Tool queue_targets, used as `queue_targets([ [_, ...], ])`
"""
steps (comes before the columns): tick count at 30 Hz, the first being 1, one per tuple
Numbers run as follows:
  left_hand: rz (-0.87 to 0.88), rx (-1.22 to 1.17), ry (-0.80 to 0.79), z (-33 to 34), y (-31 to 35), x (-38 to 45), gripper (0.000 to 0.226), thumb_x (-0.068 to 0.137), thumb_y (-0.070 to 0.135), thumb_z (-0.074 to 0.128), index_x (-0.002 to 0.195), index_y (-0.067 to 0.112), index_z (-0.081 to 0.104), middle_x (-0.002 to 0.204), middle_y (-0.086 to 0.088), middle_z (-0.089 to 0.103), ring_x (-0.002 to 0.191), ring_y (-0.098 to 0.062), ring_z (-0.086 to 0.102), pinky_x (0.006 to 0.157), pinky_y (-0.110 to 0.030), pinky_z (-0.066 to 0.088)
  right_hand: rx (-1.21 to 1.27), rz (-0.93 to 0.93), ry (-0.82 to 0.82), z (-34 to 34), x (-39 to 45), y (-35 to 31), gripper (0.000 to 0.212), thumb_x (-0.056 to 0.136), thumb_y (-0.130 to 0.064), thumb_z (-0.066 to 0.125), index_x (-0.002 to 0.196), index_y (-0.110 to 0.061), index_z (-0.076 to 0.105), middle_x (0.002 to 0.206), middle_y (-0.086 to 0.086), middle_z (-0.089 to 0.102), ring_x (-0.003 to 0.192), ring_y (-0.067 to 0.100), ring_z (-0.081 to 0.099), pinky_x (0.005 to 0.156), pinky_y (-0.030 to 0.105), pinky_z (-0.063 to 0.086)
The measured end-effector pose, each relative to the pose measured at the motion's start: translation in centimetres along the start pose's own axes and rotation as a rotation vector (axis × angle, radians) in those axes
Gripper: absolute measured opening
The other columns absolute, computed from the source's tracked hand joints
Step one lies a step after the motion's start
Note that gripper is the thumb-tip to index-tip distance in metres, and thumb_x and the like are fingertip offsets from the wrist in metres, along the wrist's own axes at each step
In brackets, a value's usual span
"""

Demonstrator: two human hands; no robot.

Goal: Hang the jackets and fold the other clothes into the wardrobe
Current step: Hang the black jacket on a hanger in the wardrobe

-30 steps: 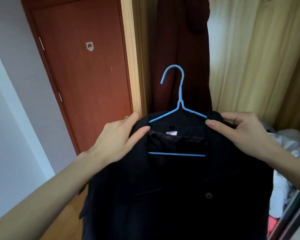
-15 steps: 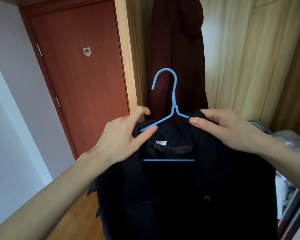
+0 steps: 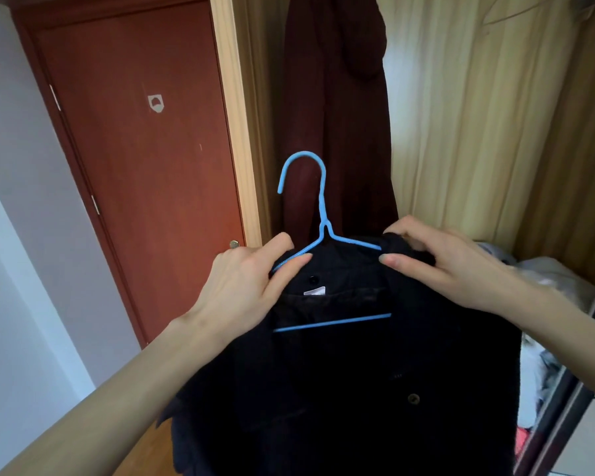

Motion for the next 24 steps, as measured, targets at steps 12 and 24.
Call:
queue_targets([
  [12, 0.048, 0.023, 0.078, 2.1, 3.3, 3.0, 0.037, 0.108, 0.048, 0.043, 0.084, 0.022, 0.055, 0.046, 0.009, 0.029, 0.041, -0.018, 0.039, 0.042, -0.028, 0.034, -0.368, -0.123, 0.242, -4.4, -4.2, 1.8, 0.043, 0.109, -0.054, 0.036, 0.114, -0.021, 0.063, 0.092, -0.021, 0.058, 0.078, 0.01, 0.065, 0.055, 0.035, 0.052],
  [24, 0.068, 0.04, 0.045, 7.9, 9.0, 9.3, 0.043, 0.105, 0.055, 0.04, 0.077, 0.022, 0.044, 0.052, 0.004, 0.04, 0.046, -0.02, 0.046, 0.043, -0.035, 0.043, -0.027, 0.005, 0.129, -10.1, -5.3, 8.5, 0.023, 0.097, -0.056, 0.062, 0.111, -0.037, 0.064, 0.076, -0.018, 0.07, 0.064, 0.004, 0.066, 0.06, 0.017, 0.049],
])
Point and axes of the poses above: each hand's wrist, its own x-axis towards the middle knuckle, its own z-axis out of the palm, y = z × x, the point moved 10 cm from there along x, towards the middle knuckle
